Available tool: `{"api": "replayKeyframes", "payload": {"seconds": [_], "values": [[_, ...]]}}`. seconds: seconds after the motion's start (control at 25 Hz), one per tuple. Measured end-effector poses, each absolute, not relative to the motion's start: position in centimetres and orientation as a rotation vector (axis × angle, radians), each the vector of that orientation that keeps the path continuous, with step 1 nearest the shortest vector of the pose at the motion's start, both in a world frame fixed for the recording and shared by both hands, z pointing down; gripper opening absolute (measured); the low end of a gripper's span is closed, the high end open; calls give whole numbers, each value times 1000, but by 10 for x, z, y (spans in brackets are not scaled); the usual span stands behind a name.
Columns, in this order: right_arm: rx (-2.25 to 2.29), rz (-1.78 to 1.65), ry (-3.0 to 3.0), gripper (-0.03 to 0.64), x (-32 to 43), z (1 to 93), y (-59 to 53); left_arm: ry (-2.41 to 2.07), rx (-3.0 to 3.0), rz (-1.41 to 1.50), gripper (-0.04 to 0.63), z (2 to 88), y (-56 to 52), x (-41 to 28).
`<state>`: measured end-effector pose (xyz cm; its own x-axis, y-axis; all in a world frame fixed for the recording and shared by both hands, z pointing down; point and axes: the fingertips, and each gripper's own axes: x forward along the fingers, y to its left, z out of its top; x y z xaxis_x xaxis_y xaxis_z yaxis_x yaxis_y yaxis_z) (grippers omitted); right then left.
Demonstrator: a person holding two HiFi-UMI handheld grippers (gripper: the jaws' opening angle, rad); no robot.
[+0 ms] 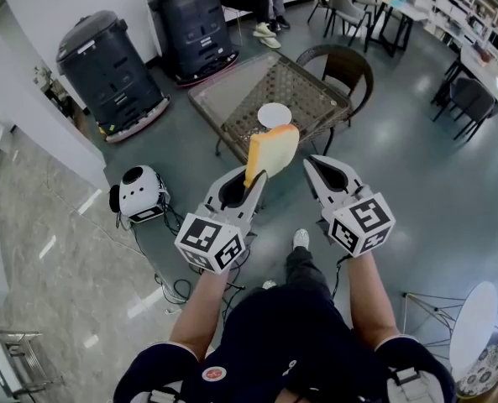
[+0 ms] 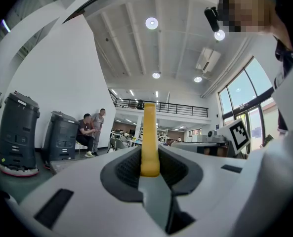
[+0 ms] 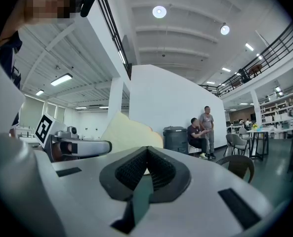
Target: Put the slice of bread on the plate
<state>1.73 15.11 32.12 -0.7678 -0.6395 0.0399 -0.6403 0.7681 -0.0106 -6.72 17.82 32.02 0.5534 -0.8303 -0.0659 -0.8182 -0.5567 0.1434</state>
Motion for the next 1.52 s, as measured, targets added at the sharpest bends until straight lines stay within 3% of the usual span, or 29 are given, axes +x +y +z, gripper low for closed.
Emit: {"api": "replayKeyframes", "payload": {"seconds": [1.52], "values": [[909,188,-2989,6,66,339,-123,-1537,2561,-72,89,336,-83,-15]]}}
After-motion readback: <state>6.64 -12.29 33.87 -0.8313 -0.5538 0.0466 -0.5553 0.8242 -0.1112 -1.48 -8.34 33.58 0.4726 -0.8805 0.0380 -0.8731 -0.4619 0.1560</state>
